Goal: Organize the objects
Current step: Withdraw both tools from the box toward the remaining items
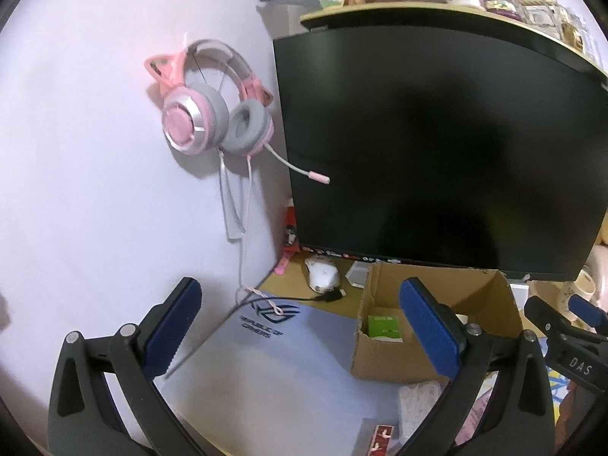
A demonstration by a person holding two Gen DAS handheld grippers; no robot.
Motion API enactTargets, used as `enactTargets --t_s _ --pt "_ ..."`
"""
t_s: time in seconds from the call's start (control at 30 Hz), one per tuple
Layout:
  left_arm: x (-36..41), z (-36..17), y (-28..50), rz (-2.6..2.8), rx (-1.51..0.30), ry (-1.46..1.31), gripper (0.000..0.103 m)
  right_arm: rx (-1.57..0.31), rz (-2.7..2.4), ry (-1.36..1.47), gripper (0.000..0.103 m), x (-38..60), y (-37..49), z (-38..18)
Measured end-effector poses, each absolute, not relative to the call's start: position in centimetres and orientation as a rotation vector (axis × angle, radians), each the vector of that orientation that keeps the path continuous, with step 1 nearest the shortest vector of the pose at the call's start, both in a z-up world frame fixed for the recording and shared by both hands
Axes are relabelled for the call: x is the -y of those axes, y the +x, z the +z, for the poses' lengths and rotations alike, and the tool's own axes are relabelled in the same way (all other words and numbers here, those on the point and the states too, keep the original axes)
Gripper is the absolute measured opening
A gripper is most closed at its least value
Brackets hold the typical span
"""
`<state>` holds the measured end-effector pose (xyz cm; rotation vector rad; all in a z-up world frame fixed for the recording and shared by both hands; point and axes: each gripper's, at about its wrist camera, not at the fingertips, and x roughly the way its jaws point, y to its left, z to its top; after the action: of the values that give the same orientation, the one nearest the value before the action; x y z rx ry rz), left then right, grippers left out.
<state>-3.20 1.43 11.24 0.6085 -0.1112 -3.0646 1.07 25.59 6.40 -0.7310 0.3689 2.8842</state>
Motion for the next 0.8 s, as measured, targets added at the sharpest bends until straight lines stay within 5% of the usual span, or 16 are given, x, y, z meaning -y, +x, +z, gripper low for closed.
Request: enactTargets --t_s 0.8 --pt "-0.8 8.2 -1.1 -2.960 0.252 0.607 0.103 -0.218 2.875 -0.739 0.103 -22.9 3.7 4.5"
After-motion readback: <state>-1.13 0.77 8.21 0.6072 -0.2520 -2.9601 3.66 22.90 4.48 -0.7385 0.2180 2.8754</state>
